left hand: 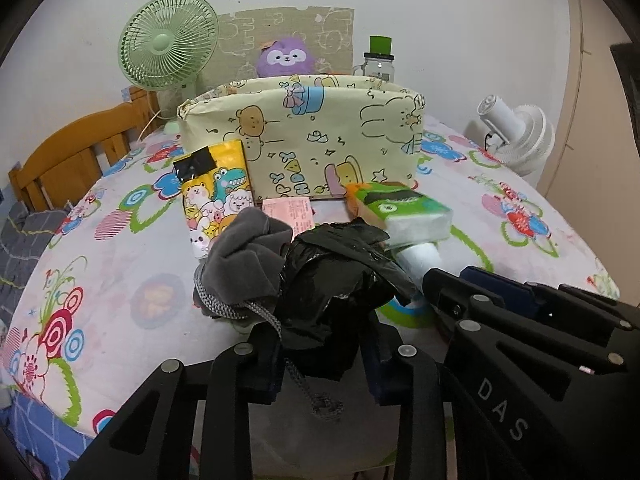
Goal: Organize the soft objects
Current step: 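Lift both held items and carry them toward the basket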
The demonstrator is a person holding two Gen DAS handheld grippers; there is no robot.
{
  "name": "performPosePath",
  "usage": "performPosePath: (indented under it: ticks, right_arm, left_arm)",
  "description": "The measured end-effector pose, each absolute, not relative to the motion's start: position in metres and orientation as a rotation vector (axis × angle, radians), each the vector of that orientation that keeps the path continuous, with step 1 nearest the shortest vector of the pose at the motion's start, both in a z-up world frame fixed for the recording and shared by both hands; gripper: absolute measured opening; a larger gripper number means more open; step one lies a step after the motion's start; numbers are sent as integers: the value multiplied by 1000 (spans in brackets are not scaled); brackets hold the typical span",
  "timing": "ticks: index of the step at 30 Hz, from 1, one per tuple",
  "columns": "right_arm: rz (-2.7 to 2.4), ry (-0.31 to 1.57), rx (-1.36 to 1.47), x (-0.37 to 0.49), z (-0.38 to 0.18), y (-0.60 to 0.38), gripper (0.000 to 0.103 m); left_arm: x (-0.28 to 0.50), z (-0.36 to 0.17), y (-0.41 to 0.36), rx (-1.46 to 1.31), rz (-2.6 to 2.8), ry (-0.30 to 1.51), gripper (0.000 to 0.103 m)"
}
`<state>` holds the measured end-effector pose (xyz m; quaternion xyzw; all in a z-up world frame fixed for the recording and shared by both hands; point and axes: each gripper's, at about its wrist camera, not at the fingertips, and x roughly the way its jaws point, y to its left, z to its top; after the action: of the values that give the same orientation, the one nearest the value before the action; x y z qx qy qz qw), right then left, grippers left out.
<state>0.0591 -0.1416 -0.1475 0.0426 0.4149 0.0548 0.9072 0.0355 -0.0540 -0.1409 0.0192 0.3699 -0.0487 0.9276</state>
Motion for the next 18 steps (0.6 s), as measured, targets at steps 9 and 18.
performPosePath:
  ticks: [9, 18]
  right_arm:
    - [95, 874, 80, 67, -154, -140, 32]
    - [114, 865, 53, 68, -153, -134, 19]
  left_arm:
    - [40, -145, -43, 65, -17, 762, 65]
    - [36, -138, -43, 147, 77, 741, 85]
